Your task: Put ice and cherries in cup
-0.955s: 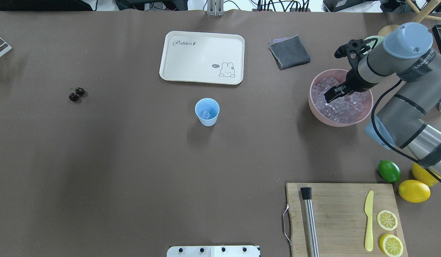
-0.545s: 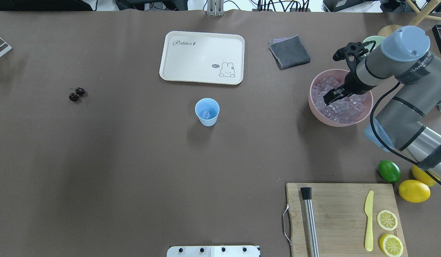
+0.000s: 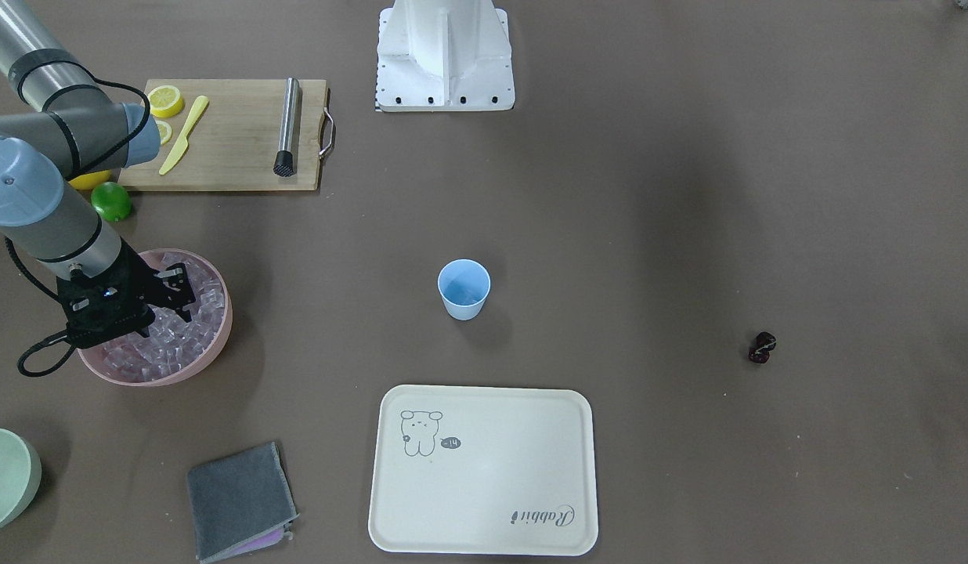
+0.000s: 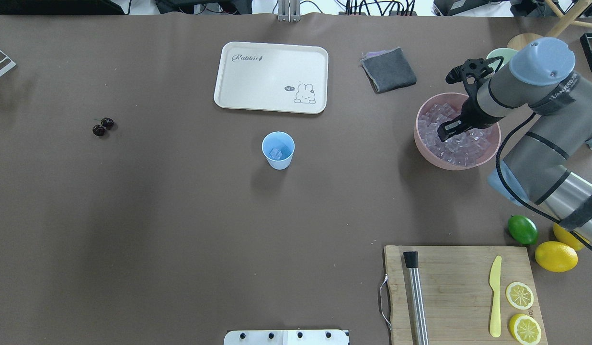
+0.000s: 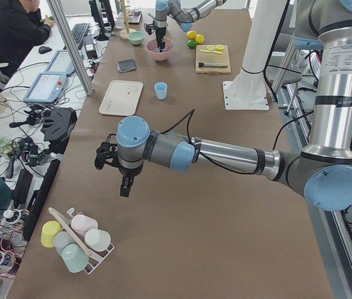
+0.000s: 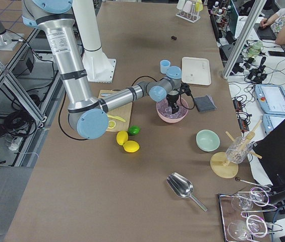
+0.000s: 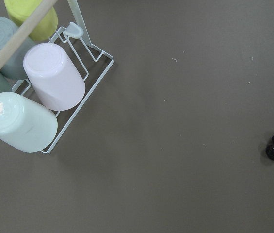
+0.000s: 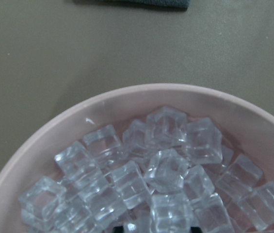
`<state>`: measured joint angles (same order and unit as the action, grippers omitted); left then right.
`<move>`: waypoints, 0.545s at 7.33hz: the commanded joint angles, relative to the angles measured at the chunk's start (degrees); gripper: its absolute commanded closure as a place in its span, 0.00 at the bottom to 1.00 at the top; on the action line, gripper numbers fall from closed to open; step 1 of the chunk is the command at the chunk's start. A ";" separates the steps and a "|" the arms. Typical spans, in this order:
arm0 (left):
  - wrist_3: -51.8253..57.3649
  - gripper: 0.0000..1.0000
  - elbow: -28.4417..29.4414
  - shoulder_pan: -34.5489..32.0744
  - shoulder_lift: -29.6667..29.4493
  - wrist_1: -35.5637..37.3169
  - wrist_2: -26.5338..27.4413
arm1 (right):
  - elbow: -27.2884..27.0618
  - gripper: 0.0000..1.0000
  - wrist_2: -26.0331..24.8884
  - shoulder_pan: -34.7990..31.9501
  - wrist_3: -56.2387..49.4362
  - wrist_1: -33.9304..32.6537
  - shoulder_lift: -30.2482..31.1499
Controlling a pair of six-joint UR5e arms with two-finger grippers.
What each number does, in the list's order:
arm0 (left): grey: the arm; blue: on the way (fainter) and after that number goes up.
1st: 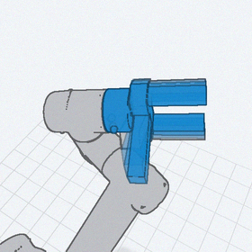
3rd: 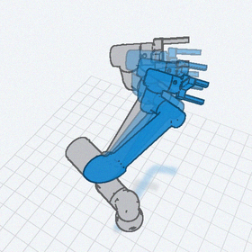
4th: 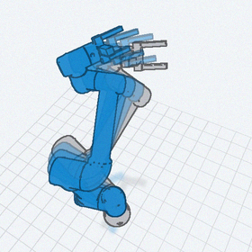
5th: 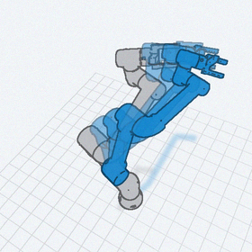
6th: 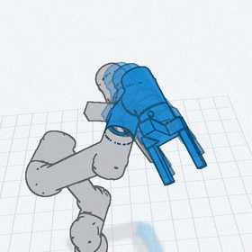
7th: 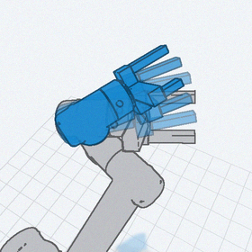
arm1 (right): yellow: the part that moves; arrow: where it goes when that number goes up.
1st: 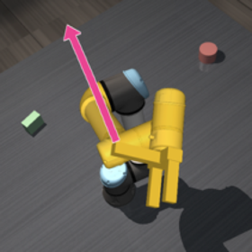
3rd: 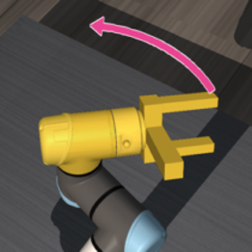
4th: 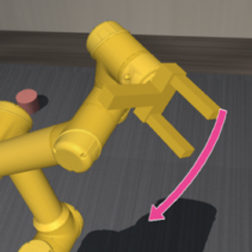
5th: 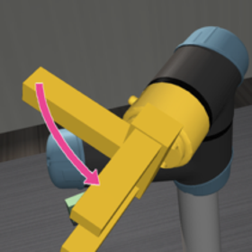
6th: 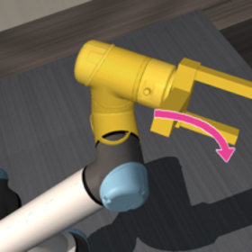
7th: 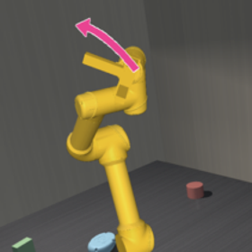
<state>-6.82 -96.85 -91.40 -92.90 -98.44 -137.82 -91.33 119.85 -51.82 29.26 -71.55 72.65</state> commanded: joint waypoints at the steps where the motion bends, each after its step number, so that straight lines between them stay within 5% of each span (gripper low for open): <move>1: 0.06 0.02 0.26 0.00 0.00 0.00 0.01 | 0.01 0.74 -0.05 0.05 0.01 0.01 -0.05; 4: 0.06 0.02 0.26 0.09 0.00 0.00 0.01 | -1.38 0.86 0.47 -0.56 -0.08 -0.34 0.12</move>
<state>-6.77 -96.61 -91.33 -92.90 -98.44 -137.81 -91.70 119.92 -52.01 29.21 -71.60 72.64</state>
